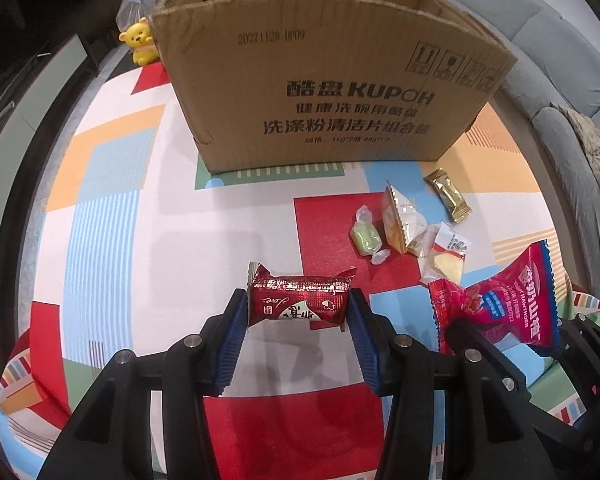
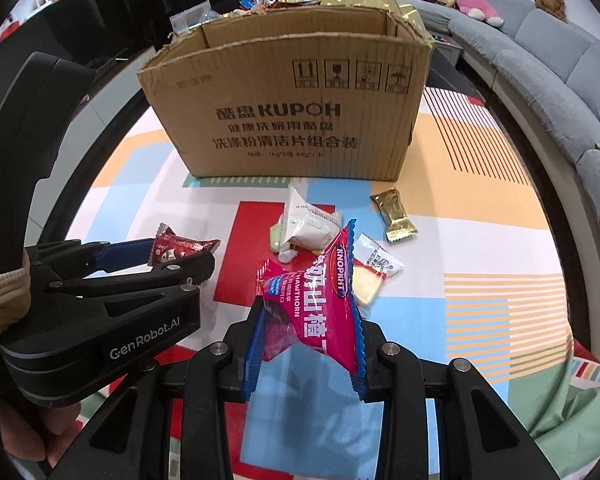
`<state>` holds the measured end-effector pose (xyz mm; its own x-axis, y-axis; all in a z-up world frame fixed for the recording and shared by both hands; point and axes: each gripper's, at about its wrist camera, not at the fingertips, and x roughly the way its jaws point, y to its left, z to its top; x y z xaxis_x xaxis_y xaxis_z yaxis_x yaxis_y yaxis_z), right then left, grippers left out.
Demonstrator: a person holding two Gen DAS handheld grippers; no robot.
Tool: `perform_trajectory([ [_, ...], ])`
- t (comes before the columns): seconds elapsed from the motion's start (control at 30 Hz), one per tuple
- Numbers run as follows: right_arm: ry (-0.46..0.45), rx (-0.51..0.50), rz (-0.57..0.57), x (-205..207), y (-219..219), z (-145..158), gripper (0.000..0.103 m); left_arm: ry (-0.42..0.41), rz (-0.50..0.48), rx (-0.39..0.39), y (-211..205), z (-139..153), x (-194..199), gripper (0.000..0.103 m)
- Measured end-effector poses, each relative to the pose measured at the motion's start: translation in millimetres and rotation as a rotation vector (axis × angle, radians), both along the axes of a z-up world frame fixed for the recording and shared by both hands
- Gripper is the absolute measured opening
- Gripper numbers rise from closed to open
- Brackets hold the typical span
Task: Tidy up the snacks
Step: 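Lift both held snacks and carry them over the cardboard box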
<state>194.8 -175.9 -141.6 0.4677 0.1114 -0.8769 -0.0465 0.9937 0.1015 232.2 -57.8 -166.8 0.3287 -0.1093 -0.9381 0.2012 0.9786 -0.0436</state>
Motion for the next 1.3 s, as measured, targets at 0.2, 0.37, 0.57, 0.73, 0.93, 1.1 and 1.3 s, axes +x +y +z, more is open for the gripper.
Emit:
perform_trajectory([
  [0.2,-0.026,-0.005,-0.002,-5,-3,10,0.037,-0.030,0.009,-0.006,3,17,3,0.049],
  [0.37,-0.047,-0.004,-0.007,-10,-4,19,0.037,-0.052,0.015,-0.001,7,27,1,0.049],
  [0.57,-0.071,-0.003,-0.006,-11,-4,28,0.037,-0.068,0.019,-0.004,9,36,-4,0.049],
  [0.73,-0.091,-0.007,-0.007,-10,-6,36,0.037,-0.081,0.024,-0.007,12,42,-6,0.049],
  [0.93,-0.123,-0.011,-0.007,-6,-9,51,0.037,-0.098,0.034,-0.012,16,51,-8,0.049],
  [1.1,-0.149,-0.007,-0.004,-3,-10,63,0.037,-0.107,0.036,-0.012,18,57,-9,0.049],
  [1.3,-0.179,-0.002,0.009,1,-9,78,0.037,-0.120,0.044,-0.018,20,67,-6,0.049],
])
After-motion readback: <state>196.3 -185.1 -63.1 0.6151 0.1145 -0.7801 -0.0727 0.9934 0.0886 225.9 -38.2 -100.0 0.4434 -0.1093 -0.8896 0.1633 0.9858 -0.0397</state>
